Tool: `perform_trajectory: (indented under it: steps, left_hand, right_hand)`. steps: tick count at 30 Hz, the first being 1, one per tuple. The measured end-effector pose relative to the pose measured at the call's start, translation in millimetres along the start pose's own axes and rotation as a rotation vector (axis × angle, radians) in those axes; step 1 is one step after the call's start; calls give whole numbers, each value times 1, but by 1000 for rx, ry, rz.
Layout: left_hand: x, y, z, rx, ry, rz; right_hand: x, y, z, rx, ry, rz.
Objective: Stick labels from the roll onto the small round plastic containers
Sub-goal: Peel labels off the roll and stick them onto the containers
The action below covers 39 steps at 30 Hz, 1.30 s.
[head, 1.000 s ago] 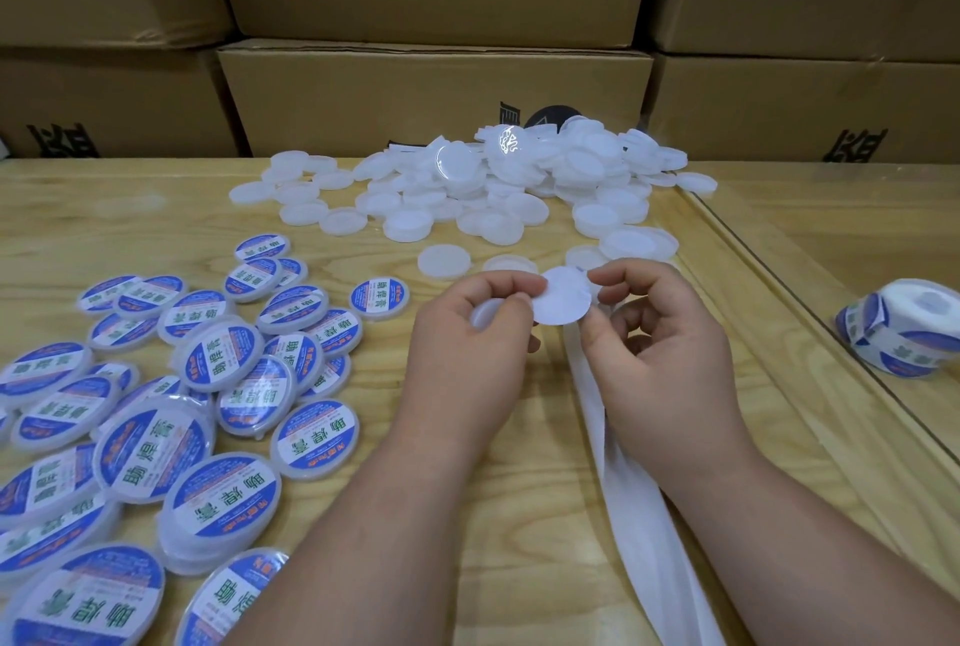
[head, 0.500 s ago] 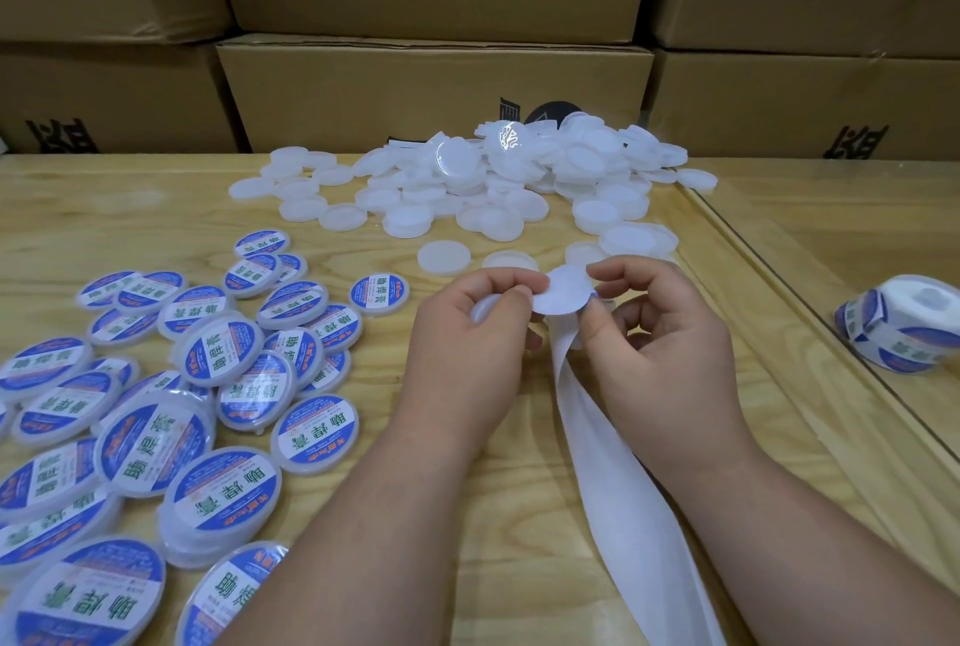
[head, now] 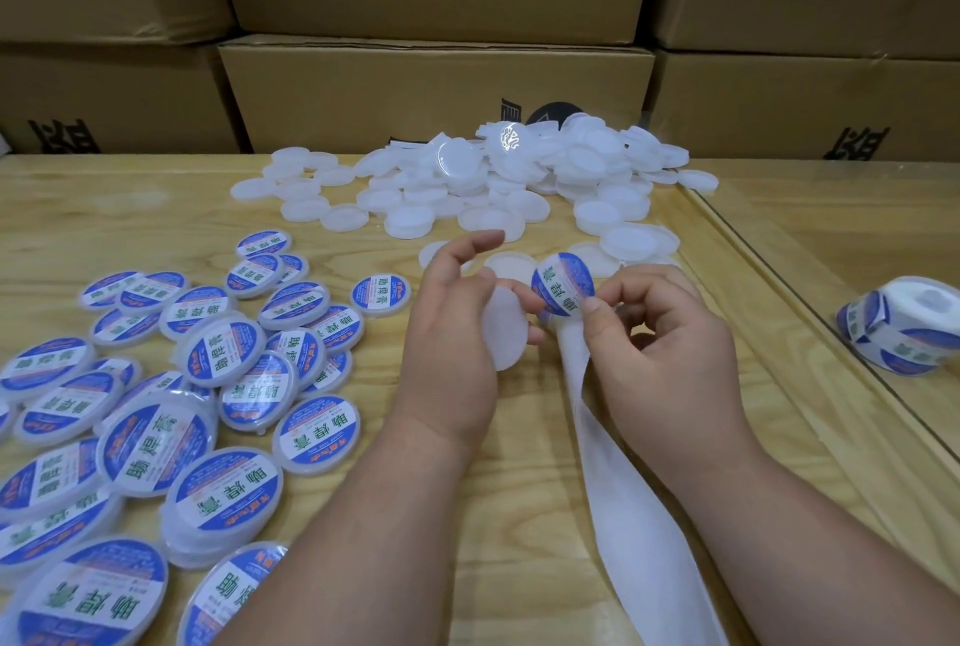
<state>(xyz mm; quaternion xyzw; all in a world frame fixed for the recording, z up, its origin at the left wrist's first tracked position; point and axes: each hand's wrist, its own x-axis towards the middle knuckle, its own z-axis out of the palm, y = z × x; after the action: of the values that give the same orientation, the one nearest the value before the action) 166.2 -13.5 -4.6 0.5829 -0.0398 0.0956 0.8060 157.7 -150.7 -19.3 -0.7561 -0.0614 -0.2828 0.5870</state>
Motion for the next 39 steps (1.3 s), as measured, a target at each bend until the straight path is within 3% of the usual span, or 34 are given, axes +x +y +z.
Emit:
perform_trajectory:
  steps: [6, 13, 24, 39]
  left_hand:
    - [1, -1, -6, -144, 62, -85]
    - [5, 0, 2, -412, -25, -287]
    - [6, -2, 4, -377, -69, -385]
    - [8, -7, 2, -343, -152, -342]
  right_hand:
    - [8, 2, -6, 238, 29, 241]
    - [14, 3, -13, 453, -110, 387]
    - [13, -2, -11, 317, -254, 385]
    - [13, -1, -5, 140, -293, 398]
